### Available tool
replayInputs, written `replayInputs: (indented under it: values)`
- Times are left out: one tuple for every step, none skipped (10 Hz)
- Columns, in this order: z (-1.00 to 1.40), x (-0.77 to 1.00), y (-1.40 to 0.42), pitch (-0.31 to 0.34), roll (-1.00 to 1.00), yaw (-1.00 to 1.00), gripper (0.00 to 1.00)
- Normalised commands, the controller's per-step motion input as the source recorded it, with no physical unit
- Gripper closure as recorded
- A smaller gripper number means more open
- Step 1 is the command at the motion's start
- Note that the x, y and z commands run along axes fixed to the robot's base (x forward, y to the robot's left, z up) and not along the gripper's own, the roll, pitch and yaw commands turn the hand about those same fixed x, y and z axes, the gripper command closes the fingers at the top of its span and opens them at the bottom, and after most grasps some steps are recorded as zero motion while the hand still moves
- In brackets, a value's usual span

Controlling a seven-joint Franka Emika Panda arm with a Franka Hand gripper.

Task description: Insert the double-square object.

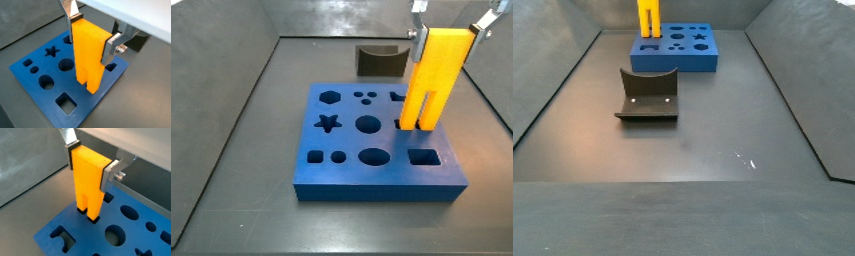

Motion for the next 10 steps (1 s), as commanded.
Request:
replayInputs:
  values:
    - [-0.15,-0.35,0.03,0.0,0.06,-0.05,1.0]
    - [-0.08,-0.33,0.0,0.0,0.03,0.0,1.0]
    - [-0.13,0.0,-0.01,0.0,0.03,0.09,1.0]
    - [-0.22,0.17,-0.04,0.019,0.04,0.16,1.0]
    - [-0.44,0.27,0.0,0.037,0.08,0.15,1.0]
    - [-0.87,0.3,0.0,0.0,0.05,0.08,1.0]
    - [-0.92,0.18,0.0,-0.024,0.1,0.08,1.0]
    - [-0.86,0.05,0.0,-0.041,0.12,0.1,1.0]
    - [-0.41,-0.02,0.0,0.0,0.22,0.0,1.0]
    - [0.0,0.0,0.0,0.0,0.0,0.0,1.0]
